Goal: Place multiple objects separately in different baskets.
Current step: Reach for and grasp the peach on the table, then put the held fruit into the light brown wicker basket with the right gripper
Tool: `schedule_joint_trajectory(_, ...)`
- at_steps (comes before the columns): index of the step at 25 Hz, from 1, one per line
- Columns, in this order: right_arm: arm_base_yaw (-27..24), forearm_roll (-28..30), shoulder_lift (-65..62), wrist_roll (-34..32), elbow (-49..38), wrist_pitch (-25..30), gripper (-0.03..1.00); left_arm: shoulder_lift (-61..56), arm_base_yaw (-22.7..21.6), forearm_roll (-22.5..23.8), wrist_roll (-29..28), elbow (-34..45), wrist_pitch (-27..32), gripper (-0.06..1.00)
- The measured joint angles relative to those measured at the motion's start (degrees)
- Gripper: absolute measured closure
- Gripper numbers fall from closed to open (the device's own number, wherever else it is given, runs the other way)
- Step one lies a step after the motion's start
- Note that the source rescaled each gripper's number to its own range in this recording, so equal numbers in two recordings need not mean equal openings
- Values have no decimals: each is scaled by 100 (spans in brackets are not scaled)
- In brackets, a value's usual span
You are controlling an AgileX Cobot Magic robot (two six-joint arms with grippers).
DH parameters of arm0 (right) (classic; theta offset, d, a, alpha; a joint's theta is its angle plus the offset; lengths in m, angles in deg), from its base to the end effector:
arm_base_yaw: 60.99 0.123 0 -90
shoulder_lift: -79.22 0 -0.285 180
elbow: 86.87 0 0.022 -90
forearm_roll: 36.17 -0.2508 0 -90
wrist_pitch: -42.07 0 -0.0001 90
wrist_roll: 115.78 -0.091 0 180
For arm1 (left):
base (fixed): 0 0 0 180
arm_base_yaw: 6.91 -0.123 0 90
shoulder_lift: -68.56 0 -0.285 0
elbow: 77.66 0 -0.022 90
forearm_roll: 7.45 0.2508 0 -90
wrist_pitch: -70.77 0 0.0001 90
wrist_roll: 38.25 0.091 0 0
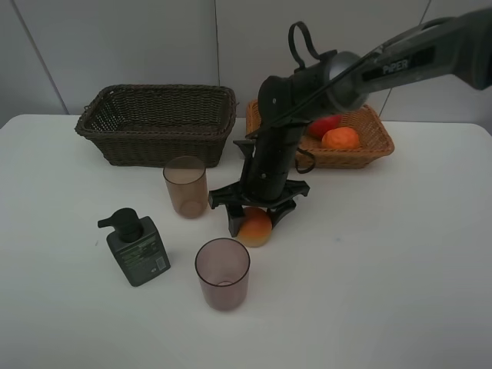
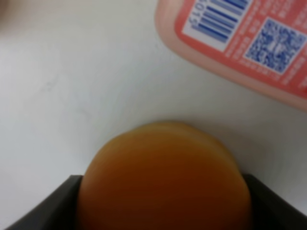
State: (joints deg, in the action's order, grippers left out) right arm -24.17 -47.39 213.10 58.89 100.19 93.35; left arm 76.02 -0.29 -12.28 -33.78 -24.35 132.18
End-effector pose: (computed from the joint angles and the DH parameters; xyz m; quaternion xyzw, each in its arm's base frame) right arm 0.3241 0.2599 0.1059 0.2124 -0.9740 -0.0780 0.0124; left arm 0.0016 -0.0070 0.2534 0.0847 0.8705 -0.0512 0.4821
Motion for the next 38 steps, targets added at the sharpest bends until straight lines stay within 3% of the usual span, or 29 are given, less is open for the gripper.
schedule_joint_trajectory(12, -36, 17, -539, 458, 93, 347, 93, 0, 0, 0, 0, 0, 0, 2)
schedule_joint_trajectory(21, -449, 41, -593, 1061, 1197, 1171, 93, 0, 0, 0, 0, 0, 0, 2)
schedule_joint_trajectory(25, -830, 424, -593, 1240, 1783, 1298, 93, 0, 0, 0, 0, 0, 0, 2)
schedule_joint_trajectory(29, -1211, 646, -593, 1568, 2021, 1122, 93, 0, 0, 0, 0, 0, 0, 2)
schedule_joint_trajectory(38, -1707, 701, -593, 1932, 2051, 146, 93, 0, 0, 0, 0, 0, 0, 2)
